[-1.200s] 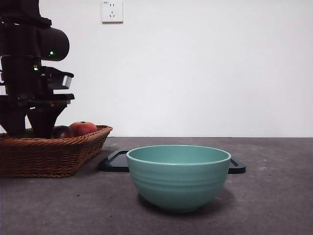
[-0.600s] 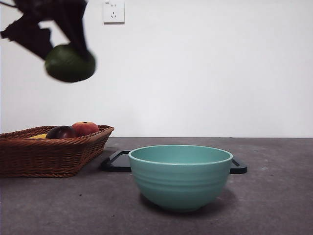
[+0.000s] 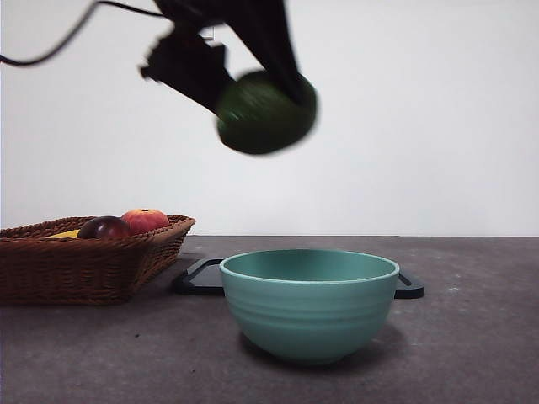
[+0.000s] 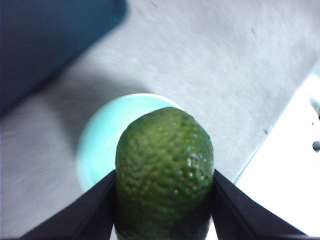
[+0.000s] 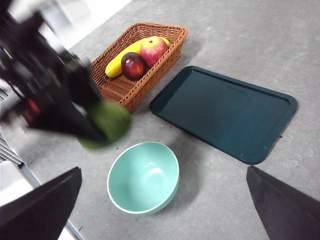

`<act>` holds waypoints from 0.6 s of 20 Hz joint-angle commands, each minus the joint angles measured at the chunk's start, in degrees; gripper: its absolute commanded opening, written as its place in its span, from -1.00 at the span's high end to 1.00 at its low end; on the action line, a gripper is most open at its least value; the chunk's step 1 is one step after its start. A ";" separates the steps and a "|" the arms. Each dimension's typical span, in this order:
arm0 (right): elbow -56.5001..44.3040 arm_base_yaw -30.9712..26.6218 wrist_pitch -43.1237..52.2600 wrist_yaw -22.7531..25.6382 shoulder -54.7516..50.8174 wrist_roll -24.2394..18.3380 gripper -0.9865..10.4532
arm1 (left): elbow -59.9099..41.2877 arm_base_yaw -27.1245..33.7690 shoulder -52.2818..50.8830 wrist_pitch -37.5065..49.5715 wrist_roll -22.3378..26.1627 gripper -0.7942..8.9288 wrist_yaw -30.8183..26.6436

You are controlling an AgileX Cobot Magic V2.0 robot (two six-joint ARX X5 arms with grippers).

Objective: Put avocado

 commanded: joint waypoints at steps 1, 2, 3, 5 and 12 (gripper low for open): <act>0.59 0.13 0.37 -0.24 0.20 0.22 -0.15 | 0.96 -2.60 4.85 2.27 -0.37 0.53 0.24; 0.59 0.13 0.37 -0.24 0.20 0.22 -0.15 | 0.96 -3.43 6.51 3.02 -0.33 0.53 0.20; 0.59 0.13 0.37 -0.24 0.20 0.22 -0.15 | 0.96 -4.17 8.46 3.74 -0.33 0.53 -0.83; 0.59 0.13 0.37 -0.26 0.20 0.24 -0.15 | 0.96 -5.09 11.56 4.13 -0.07 0.53 -4.39; 0.59 0.13 0.35 -0.24 0.20 0.22 -0.15 | 0.96 -6.10 18.49 4.09 1.22 0.53 -8.72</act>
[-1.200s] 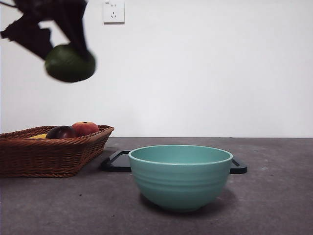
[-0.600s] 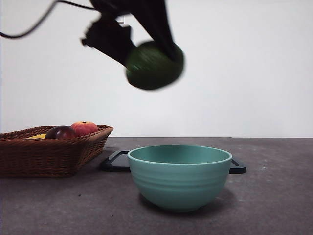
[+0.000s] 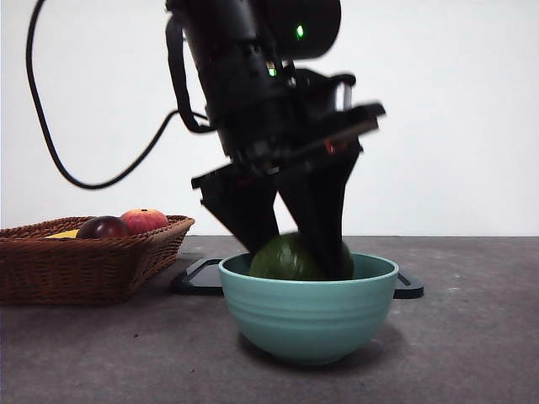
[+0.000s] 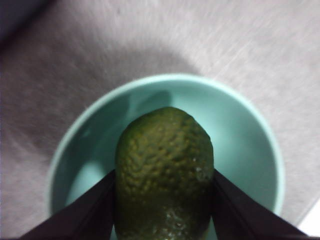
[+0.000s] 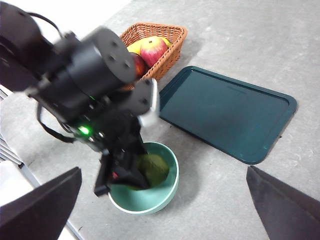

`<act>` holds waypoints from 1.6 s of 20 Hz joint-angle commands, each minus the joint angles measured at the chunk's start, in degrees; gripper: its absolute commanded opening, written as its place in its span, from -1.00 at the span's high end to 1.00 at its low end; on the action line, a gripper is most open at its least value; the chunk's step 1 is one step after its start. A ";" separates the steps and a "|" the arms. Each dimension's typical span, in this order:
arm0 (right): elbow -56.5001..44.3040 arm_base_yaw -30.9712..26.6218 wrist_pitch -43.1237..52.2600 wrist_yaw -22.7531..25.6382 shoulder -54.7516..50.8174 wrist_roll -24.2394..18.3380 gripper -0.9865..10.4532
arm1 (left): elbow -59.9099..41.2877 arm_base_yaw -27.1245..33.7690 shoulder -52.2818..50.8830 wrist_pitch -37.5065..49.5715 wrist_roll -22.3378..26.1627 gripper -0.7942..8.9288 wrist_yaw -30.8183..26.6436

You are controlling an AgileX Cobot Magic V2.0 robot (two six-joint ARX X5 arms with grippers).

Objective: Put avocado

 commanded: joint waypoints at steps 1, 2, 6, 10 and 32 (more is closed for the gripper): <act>0.59 0.13 0.35 -0.22 0.20 0.22 -0.15 | 0.96 -1.29 2.29 -0.02 0.96 0.52 -0.11; 0.59 0.13 0.37 -0.22 0.20 0.22 -0.15 | 0.96 -1.66 2.43 0.07 1.03 0.52 -0.11; 0.59 0.13 0.37 -0.22 0.20 0.22 -0.15 | 0.96 -2.34 2.43 -0.11 1.11 0.29 -0.15; 0.59 0.13 0.35 -0.22 0.20 0.24 -0.15 | 0.98 -2.71 2.40 0.07 1.14 -0.20 -0.17; 0.59 0.13 0.35 0.00 0.20 0.24 -0.15 | 10.29 5.62 -29.77 -21.75 6.10 -0.19 -7.10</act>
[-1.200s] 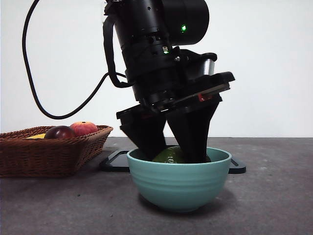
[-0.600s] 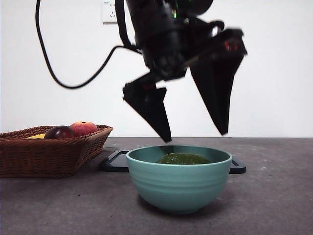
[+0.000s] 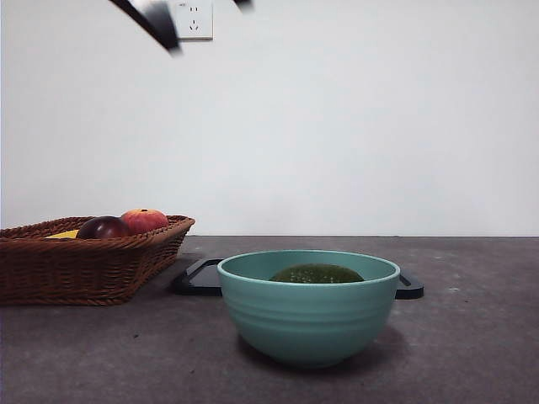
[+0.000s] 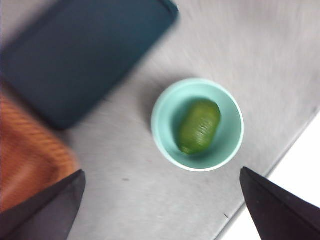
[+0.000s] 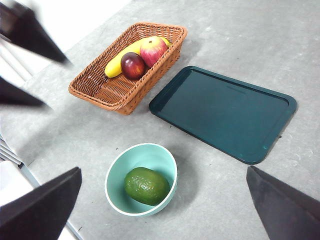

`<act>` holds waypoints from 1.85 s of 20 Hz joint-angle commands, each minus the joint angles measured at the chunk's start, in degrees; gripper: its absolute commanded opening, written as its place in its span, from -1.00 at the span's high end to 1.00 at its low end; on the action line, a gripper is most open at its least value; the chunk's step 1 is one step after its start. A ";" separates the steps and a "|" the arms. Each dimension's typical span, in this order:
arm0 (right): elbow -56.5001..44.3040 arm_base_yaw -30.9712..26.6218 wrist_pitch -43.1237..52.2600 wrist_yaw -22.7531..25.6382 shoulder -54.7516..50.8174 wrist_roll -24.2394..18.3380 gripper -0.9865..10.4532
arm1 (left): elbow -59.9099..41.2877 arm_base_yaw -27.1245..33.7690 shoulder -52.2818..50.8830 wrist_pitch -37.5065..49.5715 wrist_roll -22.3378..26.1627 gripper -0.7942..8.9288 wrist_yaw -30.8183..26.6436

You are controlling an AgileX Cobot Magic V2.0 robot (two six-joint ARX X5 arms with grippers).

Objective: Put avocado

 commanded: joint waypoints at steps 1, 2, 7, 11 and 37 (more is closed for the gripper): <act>0.59 0.13 0.37 -0.07 0.20 0.24 -0.15 | -0.61 2.12 -6.62 -0.33 -0.17 -0.19 -0.15; 0.59 0.13 0.37 -0.07 0.20 0.22 -0.15 | -1.46 2.97 -9.29 -0.37 -0.17 -0.19 -0.15; 0.59 0.13 0.35 -0.09 0.20 0.22 -0.15 | -13.64 4.94 -26.34 5.07 -1.14 -0.19 -0.15; 0.59 0.13 0.33 -0.07 0.20 0.20 -0.15 | -25.11 4.94 -39.69 10.54 -3.87 -0.19 -0.59; 1.99 21.46 6.64 15.93 28.87 4.55 -0.15 | -33.09 4.94 -53.70 14.86 -4.70 -0.19 -0.96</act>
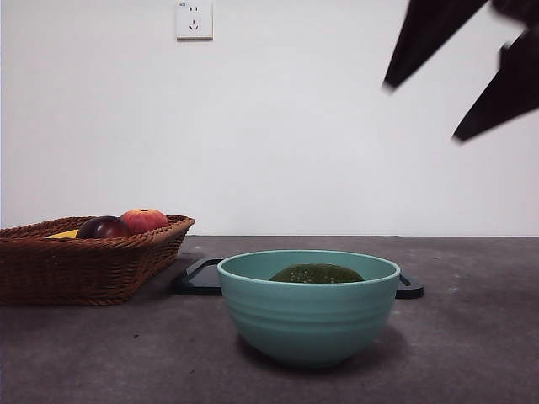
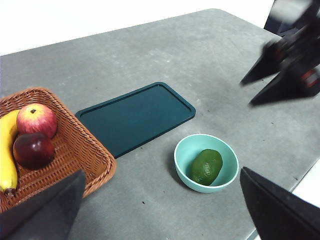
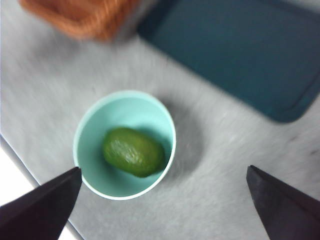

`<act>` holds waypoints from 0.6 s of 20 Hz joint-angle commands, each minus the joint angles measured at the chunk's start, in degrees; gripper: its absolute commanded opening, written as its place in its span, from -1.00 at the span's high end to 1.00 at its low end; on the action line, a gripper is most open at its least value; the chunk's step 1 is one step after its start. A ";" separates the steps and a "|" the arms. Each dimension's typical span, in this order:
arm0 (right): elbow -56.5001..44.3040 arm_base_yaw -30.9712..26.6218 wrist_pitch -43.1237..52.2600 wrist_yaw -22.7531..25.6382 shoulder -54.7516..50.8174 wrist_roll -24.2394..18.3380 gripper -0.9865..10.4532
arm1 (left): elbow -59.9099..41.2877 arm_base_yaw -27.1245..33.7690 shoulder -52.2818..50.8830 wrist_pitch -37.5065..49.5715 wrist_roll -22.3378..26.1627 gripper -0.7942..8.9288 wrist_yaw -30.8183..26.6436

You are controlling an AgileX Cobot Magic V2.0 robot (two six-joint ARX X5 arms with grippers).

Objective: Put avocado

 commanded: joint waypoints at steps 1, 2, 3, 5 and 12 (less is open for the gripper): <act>2.08 2.80 1.40 0.72 5.33 0.94 -0.15 | 0.39 -0.33 0.24 0.44 0.07 -0.19 -0.33; 2.73 3.87 1.86 2.03 7.72 1.36 -0.15 | 0.39 -0.33 0.24 0.44 0.04 -0.19 -0.33; 3.34 4.81 2.21 3.19 9.79 1.81 -0.15 | 0.39 -0.33 0.24 0.44 0.04 -0.19 -0.33; 4.83 6.29 2.54 6.05 14.14 1.99 -0.15 | 0.39 -0.33 0.24 0.37 0.04 -0.19 -0.33; 7.21 6.95 4.68 10.60 25.18 2.14 -0.14 | 0.39 -0.33 0.24 0.33 0.00 -0.19 -0.33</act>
